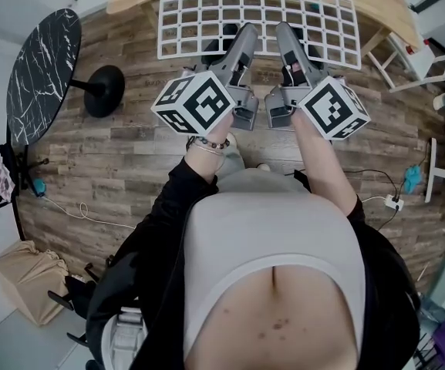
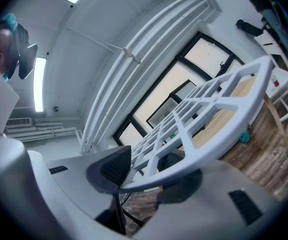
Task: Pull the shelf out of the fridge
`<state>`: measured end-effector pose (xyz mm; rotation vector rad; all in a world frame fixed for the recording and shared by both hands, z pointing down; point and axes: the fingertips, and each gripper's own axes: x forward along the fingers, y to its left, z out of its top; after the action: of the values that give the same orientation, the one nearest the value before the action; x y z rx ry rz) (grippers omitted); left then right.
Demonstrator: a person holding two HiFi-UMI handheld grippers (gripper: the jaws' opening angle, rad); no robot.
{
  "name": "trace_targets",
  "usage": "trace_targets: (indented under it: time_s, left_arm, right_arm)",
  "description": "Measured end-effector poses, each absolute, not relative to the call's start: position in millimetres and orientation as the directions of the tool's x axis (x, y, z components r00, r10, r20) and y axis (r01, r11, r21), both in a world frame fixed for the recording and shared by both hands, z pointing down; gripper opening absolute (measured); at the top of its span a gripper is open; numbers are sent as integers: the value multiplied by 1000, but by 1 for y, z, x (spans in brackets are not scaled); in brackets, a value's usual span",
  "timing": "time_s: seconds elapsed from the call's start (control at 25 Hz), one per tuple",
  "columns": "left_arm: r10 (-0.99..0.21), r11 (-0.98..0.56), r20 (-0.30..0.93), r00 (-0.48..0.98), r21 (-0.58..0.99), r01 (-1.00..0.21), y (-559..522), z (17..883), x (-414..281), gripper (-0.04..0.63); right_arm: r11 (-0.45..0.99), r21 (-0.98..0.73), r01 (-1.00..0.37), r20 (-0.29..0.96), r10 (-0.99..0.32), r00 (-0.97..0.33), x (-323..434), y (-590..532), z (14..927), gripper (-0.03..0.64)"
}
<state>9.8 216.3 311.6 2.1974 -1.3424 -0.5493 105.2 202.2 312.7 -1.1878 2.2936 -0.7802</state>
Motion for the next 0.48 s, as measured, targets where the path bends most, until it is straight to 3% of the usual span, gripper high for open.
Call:
trace_targets:
  time_s: [0.48]
  left_arm:
    - [-898, -389, -80, 433, 606, -694, 212, 311, 5, 175]
  right_arm:
    - [476, -651, -592, -122, -834, -537, 100, 198, 312, 167]
